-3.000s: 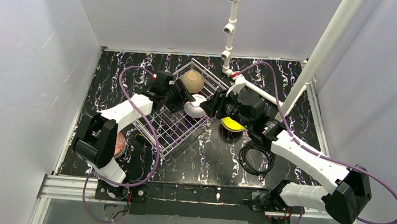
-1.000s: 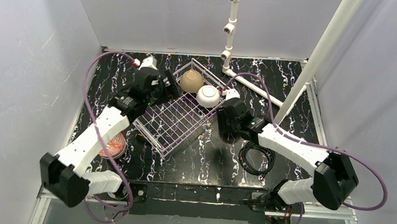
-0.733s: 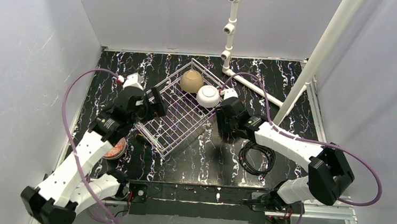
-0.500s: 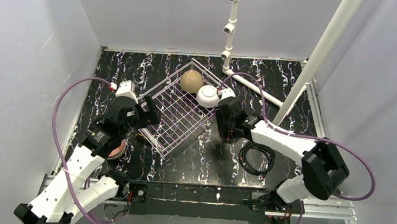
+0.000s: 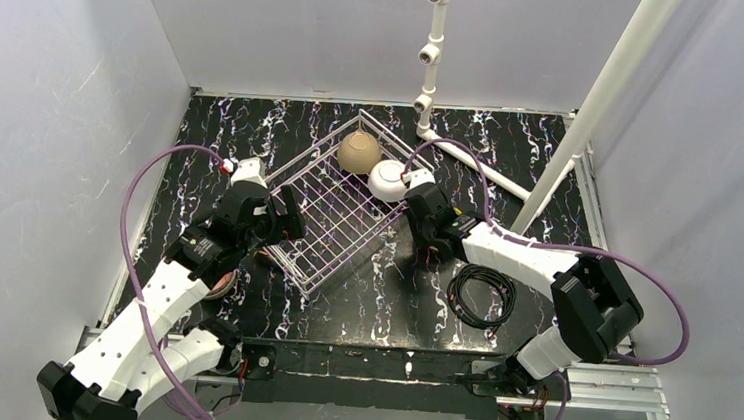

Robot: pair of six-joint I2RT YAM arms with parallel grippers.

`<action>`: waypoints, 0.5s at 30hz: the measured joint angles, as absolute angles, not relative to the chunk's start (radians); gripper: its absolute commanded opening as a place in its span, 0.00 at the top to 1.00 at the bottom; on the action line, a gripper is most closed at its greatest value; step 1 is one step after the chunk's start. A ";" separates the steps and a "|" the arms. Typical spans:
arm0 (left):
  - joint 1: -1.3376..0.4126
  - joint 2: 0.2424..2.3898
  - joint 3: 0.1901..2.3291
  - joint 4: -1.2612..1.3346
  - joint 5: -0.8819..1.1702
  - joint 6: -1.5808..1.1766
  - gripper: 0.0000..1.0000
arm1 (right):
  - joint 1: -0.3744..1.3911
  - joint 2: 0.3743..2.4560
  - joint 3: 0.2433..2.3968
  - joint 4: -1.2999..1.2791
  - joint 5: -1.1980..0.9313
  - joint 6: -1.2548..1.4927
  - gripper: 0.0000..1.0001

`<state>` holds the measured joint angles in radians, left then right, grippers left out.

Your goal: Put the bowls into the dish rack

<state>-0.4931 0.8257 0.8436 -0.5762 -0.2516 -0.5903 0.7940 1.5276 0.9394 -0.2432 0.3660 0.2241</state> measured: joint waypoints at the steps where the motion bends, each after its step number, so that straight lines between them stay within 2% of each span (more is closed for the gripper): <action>1: -0.493 0.829 0.844 -0.576 -0.252 -0.590 0.02 | 0.794 1.528 0.941 -0.243 0.366 0.221 0.88; 12: -0.493 0.825 0.839 -0.576 -0.252 -0.590 0.02 | 0.793 1.528 1.034 -0.344 0.344 0.221 0.90; 15: -0.493 0.825 0.838 -0.576 -0.252 -0.590 0.02 | 0.793 1.527 1.056 -0.367 0.324 0.233 0.99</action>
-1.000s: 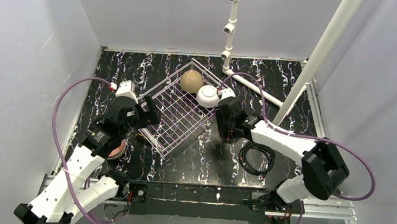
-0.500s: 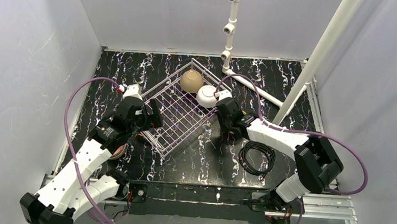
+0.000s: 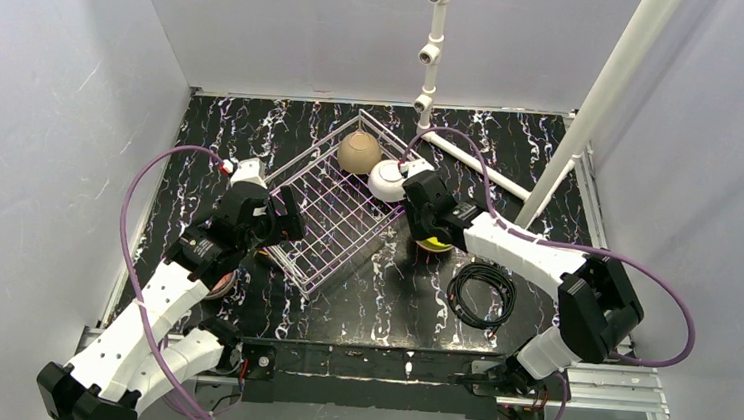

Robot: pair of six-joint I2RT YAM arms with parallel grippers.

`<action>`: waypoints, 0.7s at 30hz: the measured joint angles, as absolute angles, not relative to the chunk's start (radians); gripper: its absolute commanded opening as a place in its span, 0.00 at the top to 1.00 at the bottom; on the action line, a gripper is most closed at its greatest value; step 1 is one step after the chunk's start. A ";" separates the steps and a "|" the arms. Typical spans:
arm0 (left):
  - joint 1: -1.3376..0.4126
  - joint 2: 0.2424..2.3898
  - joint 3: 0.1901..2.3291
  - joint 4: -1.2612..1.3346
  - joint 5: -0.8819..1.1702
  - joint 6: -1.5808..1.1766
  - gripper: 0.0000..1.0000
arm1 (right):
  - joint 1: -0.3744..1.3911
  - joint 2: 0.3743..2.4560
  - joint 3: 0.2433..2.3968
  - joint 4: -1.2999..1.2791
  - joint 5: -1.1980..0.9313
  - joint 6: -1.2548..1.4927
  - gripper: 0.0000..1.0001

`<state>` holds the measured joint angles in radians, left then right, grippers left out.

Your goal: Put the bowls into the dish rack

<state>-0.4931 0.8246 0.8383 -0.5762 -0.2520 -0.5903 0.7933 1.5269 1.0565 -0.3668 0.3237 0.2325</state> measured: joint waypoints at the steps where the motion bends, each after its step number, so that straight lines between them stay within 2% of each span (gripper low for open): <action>1: -0.493 0.825 0.838 -0.577 -0.252 -0.590 0.02 | 0.793 1.526 1.060 -0.374 0.319 0.236 0.99; 21: -0.493 0.756 0.838 -0.637 -0.267 -0.636 0.02 | 0.793 1.328 1.074 -0.373 0.335 0.277 0.99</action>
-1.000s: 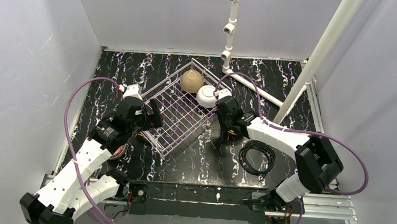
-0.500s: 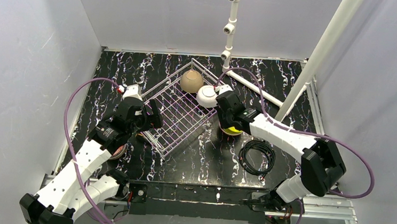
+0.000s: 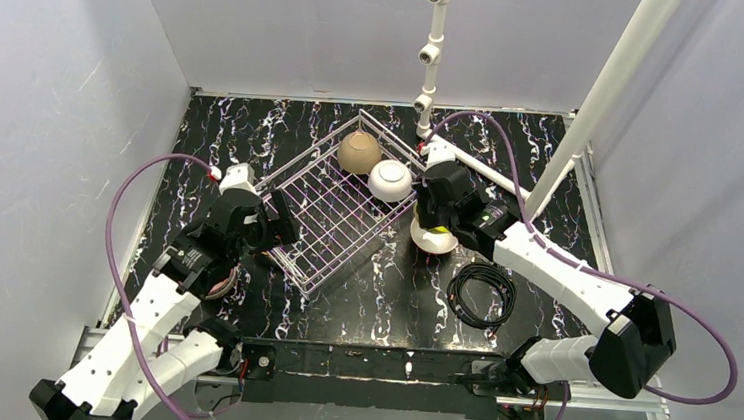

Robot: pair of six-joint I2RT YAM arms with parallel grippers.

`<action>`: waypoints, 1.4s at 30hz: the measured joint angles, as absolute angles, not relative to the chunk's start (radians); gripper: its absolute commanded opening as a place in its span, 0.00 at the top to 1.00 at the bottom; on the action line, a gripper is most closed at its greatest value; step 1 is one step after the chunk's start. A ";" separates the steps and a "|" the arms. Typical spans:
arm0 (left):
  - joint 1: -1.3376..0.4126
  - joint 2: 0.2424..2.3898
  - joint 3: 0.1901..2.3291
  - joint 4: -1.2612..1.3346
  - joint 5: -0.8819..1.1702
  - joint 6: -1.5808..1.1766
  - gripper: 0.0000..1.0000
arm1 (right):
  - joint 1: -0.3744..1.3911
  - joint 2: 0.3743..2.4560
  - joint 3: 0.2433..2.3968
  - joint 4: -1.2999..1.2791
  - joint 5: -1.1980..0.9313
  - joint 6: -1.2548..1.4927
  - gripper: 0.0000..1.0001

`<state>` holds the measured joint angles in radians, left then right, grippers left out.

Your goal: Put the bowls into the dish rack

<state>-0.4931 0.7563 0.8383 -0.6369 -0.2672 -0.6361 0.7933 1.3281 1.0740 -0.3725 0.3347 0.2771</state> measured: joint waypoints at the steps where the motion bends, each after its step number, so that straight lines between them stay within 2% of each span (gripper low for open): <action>1: -0.493 0.751 0.838 -0.641 -0.267 -0.640 0.02 | 0.793 1.328 1.079 -0.372 0.325 0.282 0.99; 9: -0.493 0.710 0.839 -0.652 -0.281 -0.647 0.02 | 0.793 1.288 1.124 -0.314 0.180 0.339 0.99; 16: -0.493 0.734 0.868 -0.645 -0.337 -0.630 0.02 | 0.793 1.315 1.123 -0.115 0.021 0.398 0.99; 22: -0.493 0.686 0.865 -0.667 -0.357 -0.632 0.02 | 0.810 1.534 1.139 0.147 -0.130 0.513 0.99; 31: -0.493 0.616 0.828 -0.705 -0.394 -0.653 0.02 | 0.881 1.898 1.304 0.424 -0.303 0.746 0.99; 42: -0.493 0.628 0.825 -0.716 -0.410 -0.666 0.02 | 0.877 2.085 1.347 0.667 -0.449 1.085 0.99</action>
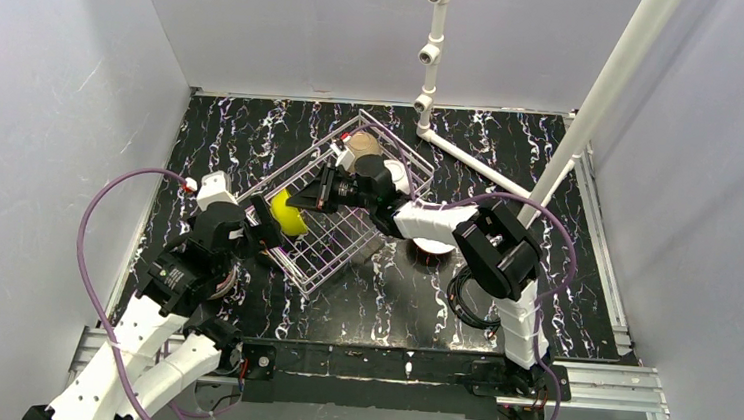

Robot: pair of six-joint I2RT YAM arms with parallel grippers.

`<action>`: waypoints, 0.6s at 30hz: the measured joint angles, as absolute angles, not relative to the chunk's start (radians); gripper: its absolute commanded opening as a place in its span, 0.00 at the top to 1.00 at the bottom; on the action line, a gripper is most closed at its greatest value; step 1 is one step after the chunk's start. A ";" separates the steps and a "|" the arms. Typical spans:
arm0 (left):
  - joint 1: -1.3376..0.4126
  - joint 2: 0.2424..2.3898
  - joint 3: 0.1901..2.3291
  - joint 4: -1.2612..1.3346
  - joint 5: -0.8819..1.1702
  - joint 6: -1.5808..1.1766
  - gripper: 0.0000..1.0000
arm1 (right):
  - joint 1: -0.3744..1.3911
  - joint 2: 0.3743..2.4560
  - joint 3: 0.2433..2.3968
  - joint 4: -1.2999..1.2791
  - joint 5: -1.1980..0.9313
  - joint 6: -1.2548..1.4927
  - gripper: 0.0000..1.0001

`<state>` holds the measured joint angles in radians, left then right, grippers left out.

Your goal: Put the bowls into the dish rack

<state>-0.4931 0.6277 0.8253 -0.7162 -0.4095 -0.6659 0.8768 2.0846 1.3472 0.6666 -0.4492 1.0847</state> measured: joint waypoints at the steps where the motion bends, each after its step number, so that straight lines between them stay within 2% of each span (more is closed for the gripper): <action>1: -0.493 0.629 0.825 -0.717 -0.410 -0.666 0.02 | 0.875 2.086 1.347 0.670 -0.453 1.106 0.99; 15: -0.493 0.642 0.825 -0.720 -0.411 -0.666 0.02 | 0.818 2.103 1.329 0.699 -0.474 1.247 0.99; 18: -0.493 0.645 0.825 -0.720 -0.412 -0.666 0.02 | 0.805 2.107 1.327 0.710 -0.474 1.258 0.92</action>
<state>-0.4931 0.6449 0.8249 -0.7197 -0.4118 -0.6662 0.8055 2.1071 1.3270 0.7101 -0.4744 1.2579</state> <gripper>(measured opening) 0.981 0.107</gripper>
